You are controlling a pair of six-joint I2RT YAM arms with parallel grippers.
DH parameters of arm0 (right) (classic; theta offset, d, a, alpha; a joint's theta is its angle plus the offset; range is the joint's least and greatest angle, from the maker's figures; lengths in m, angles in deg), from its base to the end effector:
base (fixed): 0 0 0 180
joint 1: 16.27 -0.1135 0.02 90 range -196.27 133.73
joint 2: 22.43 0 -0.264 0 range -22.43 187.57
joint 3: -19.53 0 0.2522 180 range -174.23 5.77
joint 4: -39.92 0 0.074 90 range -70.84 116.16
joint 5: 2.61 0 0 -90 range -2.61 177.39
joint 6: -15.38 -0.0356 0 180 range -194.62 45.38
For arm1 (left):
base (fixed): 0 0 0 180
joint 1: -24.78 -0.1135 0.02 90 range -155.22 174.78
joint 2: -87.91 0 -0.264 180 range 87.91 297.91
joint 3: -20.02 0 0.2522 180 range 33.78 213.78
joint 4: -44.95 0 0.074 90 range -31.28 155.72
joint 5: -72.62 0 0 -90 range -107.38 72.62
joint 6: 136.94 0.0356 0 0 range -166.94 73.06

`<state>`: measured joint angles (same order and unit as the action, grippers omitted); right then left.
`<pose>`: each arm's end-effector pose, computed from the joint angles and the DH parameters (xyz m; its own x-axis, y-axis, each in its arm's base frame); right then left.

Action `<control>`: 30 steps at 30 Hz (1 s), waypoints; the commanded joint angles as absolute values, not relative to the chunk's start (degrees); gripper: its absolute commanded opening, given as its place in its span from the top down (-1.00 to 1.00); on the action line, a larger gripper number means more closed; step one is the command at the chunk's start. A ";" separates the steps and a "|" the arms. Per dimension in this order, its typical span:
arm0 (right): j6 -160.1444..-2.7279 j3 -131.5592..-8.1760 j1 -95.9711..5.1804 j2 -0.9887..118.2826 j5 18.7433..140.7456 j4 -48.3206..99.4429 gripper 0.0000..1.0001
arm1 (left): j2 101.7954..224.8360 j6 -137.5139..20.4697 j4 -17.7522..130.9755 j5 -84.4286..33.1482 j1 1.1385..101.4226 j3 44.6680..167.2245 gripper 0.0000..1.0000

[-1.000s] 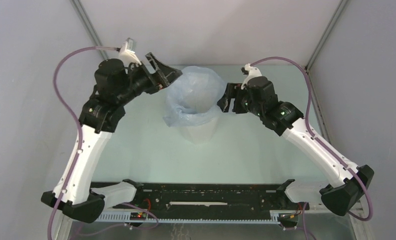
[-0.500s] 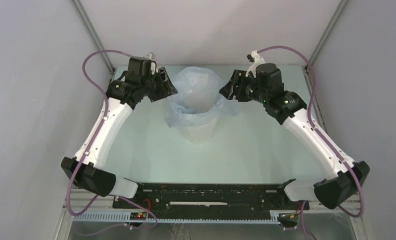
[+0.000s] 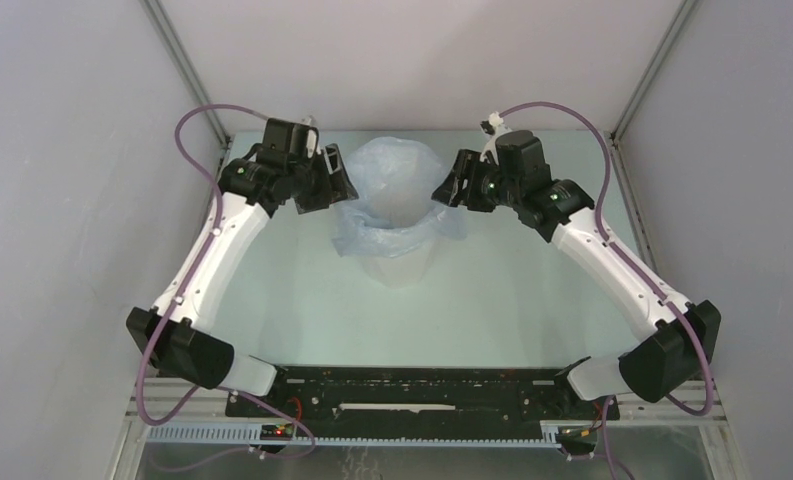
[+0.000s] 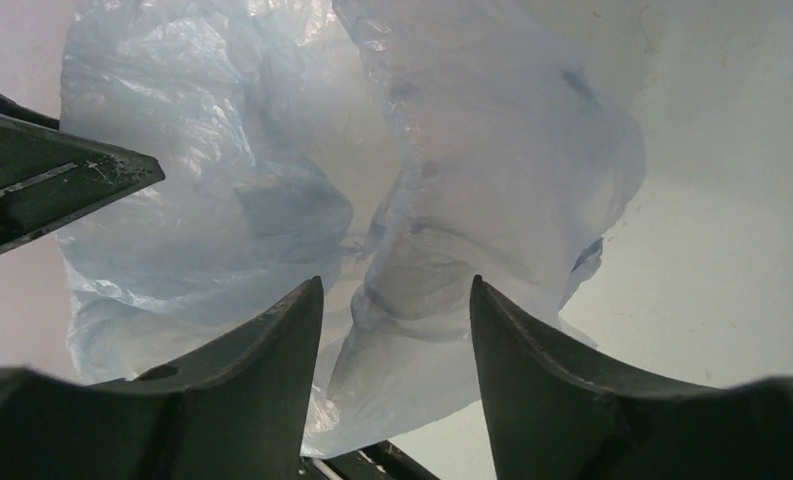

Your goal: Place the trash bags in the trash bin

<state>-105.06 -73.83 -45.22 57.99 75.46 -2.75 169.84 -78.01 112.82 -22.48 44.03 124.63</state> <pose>0.2733 0.1596 0.3763 -0.6936 0.1828 -0.6967 -0.3239 0.7848 0.5283 0.2754 -0.0995 0.3945 -0.7737 -0.2743 -0.5711 -0.0137 0.9085 -0.4177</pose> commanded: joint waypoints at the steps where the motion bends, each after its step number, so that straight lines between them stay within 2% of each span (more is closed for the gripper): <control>1: -104.12 -79.29 -45.82 56.69 77.96 -6.62 -0.40 | 168.60 -77.23 115.55 -22.58 43.83 130.06 -0.61; 3: -102.44 -81.94 -46.62 56.96 79.95 -10.02 -0.49 | 167.31 -78.01 115.79 -22.21 43.77 131.41 -0.78; 7: -100.03 -86.76 -47.47 56.98 81.62 -16.24 -0.66 | 164.14 -79.95 116.00 -20.98 43.78 133.17 -0.97; 14: -97.56 -92.17 -47.30 54.42 81.99 -24.33 -0.72 | 155.08 -82.30 117.28 -11.49 43.35 129.69 -1.00; 17: -97.21 -91.58 -46.76 50.28 83.00 -26.33 -0.72 | 149.93 -85.97 116.23 -12.67 40.67 121.70 -1.00; 24: -98.25 -85.45 -43.73 38.62 82.17 -27.11 -0.73 | 137.53 -106.51 97.60 -34.41 30.73 92.75 -1.00; 27: -99.46 -80.72 -42.46 33.55 81.33 -25.62 -0.78 | 135.65 -113.21 89.01 -39.01 29.95 81.85 -1.00; 30: -100.78 -77.82 -40.86 30.29 80.49 -25.90 -0.79 | 137.07 -114.51 87.37 -41.61 30.20 77.23 -0.95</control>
